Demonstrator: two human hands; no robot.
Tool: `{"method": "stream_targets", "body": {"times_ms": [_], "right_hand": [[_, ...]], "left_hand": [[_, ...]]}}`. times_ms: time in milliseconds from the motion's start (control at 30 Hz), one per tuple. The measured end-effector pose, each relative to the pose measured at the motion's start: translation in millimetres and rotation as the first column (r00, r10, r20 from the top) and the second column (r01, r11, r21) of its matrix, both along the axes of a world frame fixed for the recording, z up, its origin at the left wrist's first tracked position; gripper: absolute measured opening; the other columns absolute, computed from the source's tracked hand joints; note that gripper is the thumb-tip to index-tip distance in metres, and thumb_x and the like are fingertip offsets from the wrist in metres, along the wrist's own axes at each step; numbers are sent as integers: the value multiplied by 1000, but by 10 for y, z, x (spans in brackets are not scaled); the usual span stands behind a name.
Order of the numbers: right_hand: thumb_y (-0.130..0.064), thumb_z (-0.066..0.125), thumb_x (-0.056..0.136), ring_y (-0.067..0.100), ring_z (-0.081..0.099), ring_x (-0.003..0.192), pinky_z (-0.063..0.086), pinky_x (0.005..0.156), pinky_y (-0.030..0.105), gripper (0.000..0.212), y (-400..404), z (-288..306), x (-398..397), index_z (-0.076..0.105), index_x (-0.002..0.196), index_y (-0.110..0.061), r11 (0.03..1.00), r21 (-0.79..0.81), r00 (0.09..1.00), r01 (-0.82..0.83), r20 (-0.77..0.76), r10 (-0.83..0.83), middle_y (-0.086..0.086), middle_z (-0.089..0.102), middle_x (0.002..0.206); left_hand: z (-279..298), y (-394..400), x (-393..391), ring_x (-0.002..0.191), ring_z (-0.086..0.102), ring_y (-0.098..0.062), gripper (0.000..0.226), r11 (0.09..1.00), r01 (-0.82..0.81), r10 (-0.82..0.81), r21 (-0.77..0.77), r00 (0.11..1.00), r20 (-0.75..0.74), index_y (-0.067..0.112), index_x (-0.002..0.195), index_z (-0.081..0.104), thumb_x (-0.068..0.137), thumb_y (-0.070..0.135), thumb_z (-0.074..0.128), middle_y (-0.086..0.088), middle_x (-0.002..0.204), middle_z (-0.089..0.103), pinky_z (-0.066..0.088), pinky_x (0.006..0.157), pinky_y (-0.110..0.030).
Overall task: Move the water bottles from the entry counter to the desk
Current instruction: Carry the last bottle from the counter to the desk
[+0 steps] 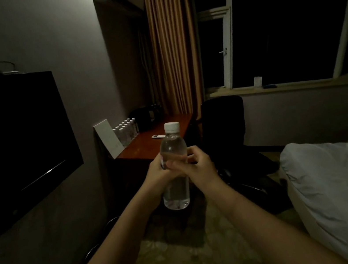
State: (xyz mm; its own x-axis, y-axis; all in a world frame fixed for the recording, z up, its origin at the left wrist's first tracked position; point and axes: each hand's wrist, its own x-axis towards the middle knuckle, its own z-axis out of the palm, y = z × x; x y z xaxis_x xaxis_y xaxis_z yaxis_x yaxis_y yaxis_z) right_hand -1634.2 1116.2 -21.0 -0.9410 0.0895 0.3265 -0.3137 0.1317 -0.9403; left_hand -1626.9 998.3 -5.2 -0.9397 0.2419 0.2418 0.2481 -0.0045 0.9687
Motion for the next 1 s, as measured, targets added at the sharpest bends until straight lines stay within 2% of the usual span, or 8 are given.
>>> {"method": "stream_targets", "body": {"times_ms": [133,300,400,467,533,667,833,1000], "right_hand": [[-53,76,50,1,64,72,45,48,8,33,377,-30,-974,57,74,-39,1000,8,1000,5,19,-6,-10,65,79],[-38,79,63,9,66,80,48,54,16,29,775,-19,-2271,56,80,-31,1000,15,999,-10,37,9,-3,67,85],[-36,80,62,17,67,86,56,66,29,30,964,70,-3039,57,80,-29,1000,9,999,-19,33,18,2,68,89],[-38,80,59,19,67,87,58,73,37,32,1074,105,-3518,57,80,-29,1000,-3,999,-29,31,29,4,68,91],[-41,79,56,18,68,85,59,71,36,34,1165,83,-3992,57,78,-30,999,-12,999,-44,28,45,2,68,90],[-45,79,52,17,67,83,58,68,35,36,1342,-28,-4993,57,77,-31,996,-13,995,-90,41,91,0,67,88],[-56,73,41,24,65,91,58,74,42,62,1453,-129,-6260,59,91,-22,978,11,974,-206,93,204,7,65,99],[-56,74,43,30,60,102,58,76,42,61,1394,-152,-7449,61,93,-25,949,68,944,-307,150,294,11,62,109]], "left_hand": [[-83,352,-1014,95,66,-14,41,1000,12,-12,3,1000,-12,21,112,55,76,7,69,-3,107,64,53,68,-20],[-81,740,-2323,97,65,-17,38,999,20,-20,26,1000,-21,23,107,56,76,5,69,-1,105,65,53,69,-21],[12,924,-3072,97,64,-16,36,999,8,-8,36,1000,-16,25,105,55,78,4,67,-1,105,63,53,73,-25],[57,1041,-3536,86,66,-6,33,999,-7,7,34,1000,-12,27,100,54,79,4,65,2,99,62,52,64,-18],[53,1150,-4001,79,67,-1,30,1000,-24,24,18,1000,-8,27,97,53,80,4,64,4,96,61,51,57,-12],[-76,1323,-4990,95,62,-12,31,997,-82,82,3,997,8,22,106,53,81,9,65,1,102,61,52,66,-17],[-240,1450,-6191,90,62,-8,31,977,-212,211,26,977,34,23,102,55,79,6,67,1,99,62,52,61,-16],[-317,1376,-7289,88,62,-9,33,940,-341,338,14,937,89,26,99,54,78,6,68,2,98,60,51,57,-15]]}}
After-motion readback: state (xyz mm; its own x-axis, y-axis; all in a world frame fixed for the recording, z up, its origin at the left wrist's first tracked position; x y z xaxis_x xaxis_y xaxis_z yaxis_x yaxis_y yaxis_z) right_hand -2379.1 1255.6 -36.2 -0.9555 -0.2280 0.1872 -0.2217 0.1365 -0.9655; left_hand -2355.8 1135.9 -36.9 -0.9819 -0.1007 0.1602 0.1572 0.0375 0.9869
